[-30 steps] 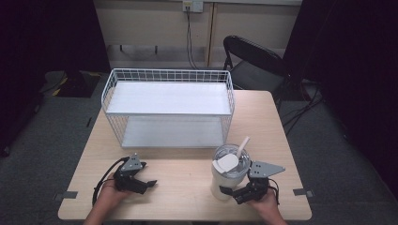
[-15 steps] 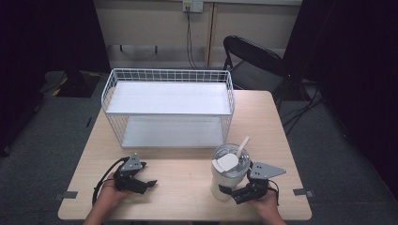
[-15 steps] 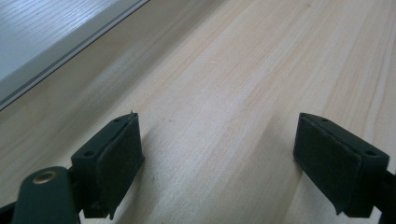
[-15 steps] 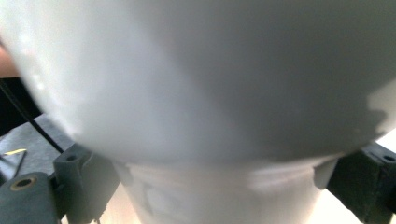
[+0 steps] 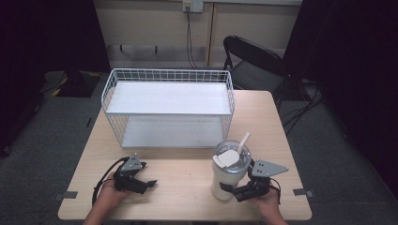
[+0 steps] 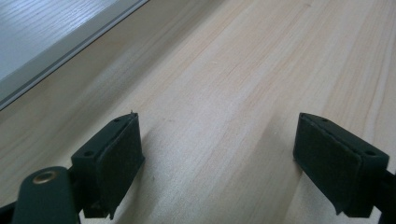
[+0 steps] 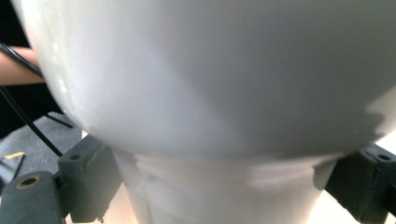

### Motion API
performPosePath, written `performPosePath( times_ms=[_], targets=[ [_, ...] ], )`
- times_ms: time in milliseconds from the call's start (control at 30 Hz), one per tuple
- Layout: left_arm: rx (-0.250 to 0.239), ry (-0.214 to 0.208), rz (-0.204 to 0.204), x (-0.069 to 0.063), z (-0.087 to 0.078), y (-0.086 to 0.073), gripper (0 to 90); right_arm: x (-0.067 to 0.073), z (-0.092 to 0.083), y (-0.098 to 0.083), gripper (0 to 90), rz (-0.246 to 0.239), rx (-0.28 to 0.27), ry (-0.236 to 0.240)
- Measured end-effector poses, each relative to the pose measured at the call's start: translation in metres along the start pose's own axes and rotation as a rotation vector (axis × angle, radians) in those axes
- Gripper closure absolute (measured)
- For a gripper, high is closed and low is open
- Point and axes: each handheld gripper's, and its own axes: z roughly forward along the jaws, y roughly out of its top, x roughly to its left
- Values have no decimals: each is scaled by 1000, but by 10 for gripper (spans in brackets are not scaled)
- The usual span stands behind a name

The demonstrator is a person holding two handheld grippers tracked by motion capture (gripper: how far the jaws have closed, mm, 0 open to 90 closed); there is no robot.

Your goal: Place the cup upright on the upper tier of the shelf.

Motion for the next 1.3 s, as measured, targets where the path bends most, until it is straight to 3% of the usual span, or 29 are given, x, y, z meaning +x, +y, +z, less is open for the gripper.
performPosePath(
  times_ms=[433, 967, 1300],
  targets=[
    [0, 0, -1, 0, 0, 0, 151, -4, -2, 31, 95, -5, -24, -3],
    [-1, 0, -1, 0, 0, 0, 151, -5, 13, 75, 96, -26, -7, 21],
    [-1, 0, -1, 0, 0, 0, 150, -8, 21, 98, 96, -5, -4, 25]
  ],
)
